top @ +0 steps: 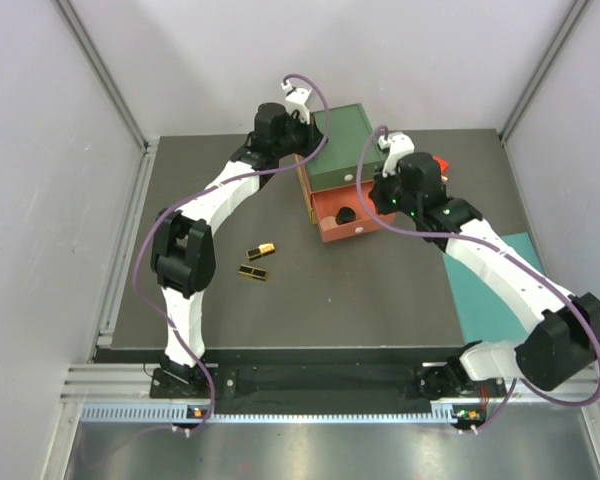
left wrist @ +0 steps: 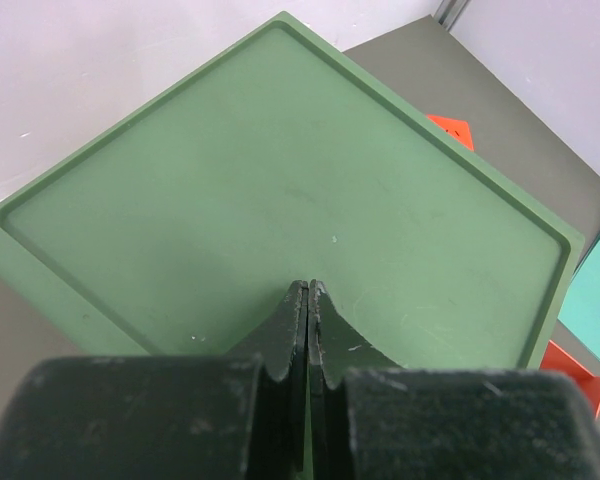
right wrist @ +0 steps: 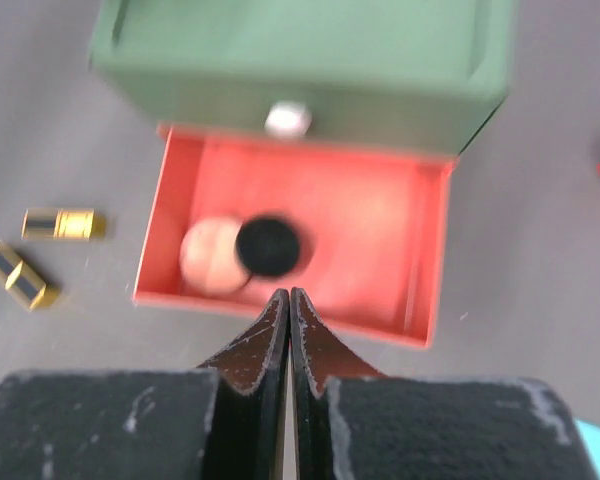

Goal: Organize the makeup

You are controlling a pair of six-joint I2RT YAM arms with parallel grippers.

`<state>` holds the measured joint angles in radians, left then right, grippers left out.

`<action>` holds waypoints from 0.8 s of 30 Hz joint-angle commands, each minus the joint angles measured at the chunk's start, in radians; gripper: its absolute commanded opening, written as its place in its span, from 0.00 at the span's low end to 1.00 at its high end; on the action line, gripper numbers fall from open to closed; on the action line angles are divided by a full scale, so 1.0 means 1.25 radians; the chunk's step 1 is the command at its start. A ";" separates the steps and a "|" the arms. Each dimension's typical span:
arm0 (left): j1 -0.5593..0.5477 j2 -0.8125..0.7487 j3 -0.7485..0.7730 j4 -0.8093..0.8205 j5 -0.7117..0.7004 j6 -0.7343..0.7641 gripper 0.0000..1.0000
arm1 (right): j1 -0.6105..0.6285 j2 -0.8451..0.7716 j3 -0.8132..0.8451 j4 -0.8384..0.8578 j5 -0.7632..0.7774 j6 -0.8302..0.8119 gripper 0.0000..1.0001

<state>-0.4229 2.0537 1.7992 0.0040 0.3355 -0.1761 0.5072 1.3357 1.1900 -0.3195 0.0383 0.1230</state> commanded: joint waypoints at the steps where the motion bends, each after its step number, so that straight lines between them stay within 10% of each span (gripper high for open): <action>1: 0.017 0.081 -0.064 -0.251 -0.041 0.023 0.00 | 0.004 -0.055 -0.116 0.004 -0.066 0.022 0.00; 24: 0.017 0.068 -0.078 -0.252 -0.041 0.023 0.00 | 0.004 0.106 -0.153 0.143 -0.052 0.056 0.00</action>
<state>-0.4213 2.0525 1.7893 0.0185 0.3428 -0.1764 0.5083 1.4158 0.9211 -0.2184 -0.0391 0.1947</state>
